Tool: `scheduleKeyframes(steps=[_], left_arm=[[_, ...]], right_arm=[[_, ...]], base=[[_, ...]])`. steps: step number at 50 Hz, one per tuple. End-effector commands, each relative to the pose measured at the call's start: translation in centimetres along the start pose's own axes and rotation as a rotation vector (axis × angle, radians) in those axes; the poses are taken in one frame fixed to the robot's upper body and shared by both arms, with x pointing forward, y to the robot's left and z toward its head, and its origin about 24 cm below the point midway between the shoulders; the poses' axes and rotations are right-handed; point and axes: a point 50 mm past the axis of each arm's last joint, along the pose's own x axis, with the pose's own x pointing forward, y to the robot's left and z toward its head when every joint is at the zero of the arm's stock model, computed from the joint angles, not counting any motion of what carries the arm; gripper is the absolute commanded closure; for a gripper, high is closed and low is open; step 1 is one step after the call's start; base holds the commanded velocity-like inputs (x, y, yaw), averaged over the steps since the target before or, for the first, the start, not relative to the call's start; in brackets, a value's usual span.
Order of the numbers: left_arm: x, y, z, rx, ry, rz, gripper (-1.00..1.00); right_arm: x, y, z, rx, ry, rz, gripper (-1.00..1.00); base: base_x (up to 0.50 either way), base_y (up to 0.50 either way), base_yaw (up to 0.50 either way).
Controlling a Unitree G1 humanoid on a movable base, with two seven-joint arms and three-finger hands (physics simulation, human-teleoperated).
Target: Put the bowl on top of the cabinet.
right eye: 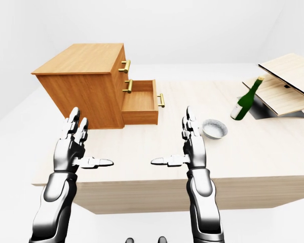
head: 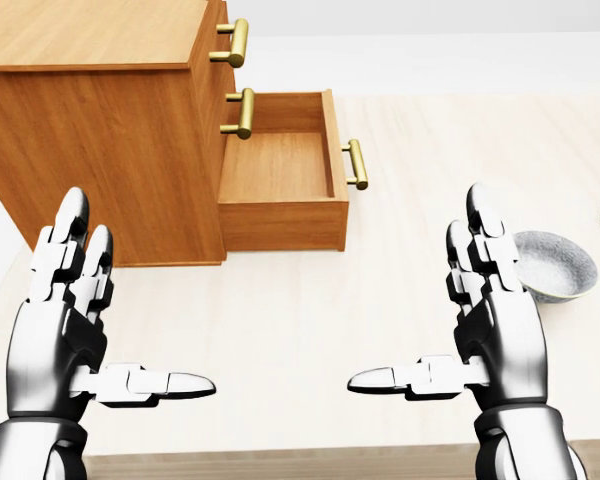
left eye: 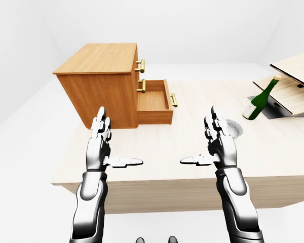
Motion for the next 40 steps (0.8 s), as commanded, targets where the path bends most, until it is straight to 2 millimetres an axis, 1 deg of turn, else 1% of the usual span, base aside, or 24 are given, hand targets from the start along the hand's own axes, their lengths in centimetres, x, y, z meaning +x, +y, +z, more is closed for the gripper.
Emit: scheduleKeyframes(steps=[1, 6, 9, 15, 17, 21, 29, 40], left_arm=[[0.01, 0.02, 0.09, 0.000, -0.004, 0.000, -1.00], [0.04, 0.02, 0.05, 0.000, -0.003, 0.000, -1.00], [0.03, 0.04, 0.20, -0.001, -0.009, 0.001, -1.00], [0.06, 0.02, 0.20, -0.001, -0.009, 0.001, -1.00], [0.05, 0.02, 0.21, -0.001, -0.009, 0.001, -1.00], [0.07, 0.01, 0.11, -0.001, -0.005, 0.000, -1.00], [-0.04, -0.01, 0.55, -0.001, -0.023, -0.001, -1.00], [-0.08, -0.05, 0.66, -0.002, -0.028, -0.002, -1.00]], right_arm=[[-0.07, 0.06, -0.15, -0.002, 0.007, 0.002, -1.00], [0.02, 0.25, -0.18, -0.004, 0.008, 0.016, -1.00], [-0.16, 0.43, 0.00, -0.001, 0.001, 0.021, -1.00], [-0.14, 0.17, 0.22, 0.020, -0.009, 0.016, -1.00], [-0.09, 0.22, -0.01, 0.019, 0.000, 0.020, -1.00], [-0.18, 0.36, 0.21, 0.015, -0.008, 0.026, -1.00], [-0.24, 0.39, -0.03, 0.018, 0.002, 0.026, -1.00], [-0.25, 0.37, 0.01, 0.018, 0.001, 0.029, -1.00]], base=[[0.00, 0.50, 0.00], [0.00, 0.38, 0.00], [0.00, 0.00, 0.00], [0.05, 0.00, 0.00], [0.50, 0.00, 0.00], [0.50, 0.00, 0.00], [0.50, 0.00, 0.00], [0.50, 0.00, 0.00]])
